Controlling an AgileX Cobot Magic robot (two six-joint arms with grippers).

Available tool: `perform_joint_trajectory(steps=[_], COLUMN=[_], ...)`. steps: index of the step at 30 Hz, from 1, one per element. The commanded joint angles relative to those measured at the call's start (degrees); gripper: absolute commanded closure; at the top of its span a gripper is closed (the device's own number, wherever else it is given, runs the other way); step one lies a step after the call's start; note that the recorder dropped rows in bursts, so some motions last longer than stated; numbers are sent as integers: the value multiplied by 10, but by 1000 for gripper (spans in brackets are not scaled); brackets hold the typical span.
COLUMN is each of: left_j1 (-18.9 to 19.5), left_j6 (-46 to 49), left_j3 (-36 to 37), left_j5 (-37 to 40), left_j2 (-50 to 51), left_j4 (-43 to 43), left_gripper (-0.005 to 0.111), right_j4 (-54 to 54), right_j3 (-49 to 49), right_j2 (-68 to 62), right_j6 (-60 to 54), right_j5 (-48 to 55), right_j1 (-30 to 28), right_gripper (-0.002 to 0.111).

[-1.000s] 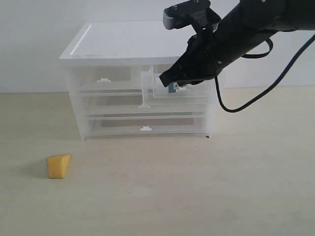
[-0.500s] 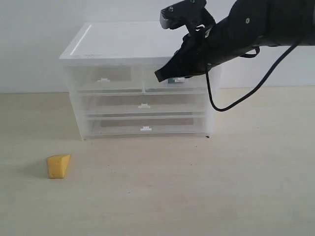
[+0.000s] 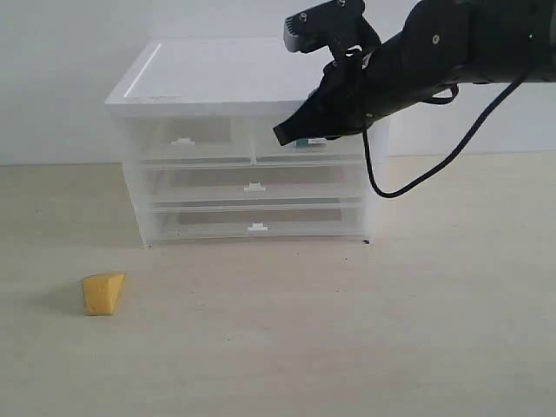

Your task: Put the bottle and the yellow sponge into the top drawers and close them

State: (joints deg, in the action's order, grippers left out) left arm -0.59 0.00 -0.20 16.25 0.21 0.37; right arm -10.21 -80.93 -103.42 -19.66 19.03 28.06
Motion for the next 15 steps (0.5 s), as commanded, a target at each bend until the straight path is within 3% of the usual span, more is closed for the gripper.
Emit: perform_joint_trajectory(steps=[1,7,12,15], left_j1=[1,1,1,1], left_j6=[0,0,0,0], left_j3=[2,2,2,2], left_j5=[-4,-4,-2,-2], left_j2=[-2,-2,-2,-2], left_j4=[1,1,1,1], left_gripper=[102,102,102,102], right_j4=[26,149,381,384], right_j3=[-4,-4,-4,-4], right_j2=[29,63,75,88], right_j6=[0,63,263,283], right_j5=[108,261,354,402], right_j1=[-2,-2,-10,-44], right_gripper=[107,107,107,107])
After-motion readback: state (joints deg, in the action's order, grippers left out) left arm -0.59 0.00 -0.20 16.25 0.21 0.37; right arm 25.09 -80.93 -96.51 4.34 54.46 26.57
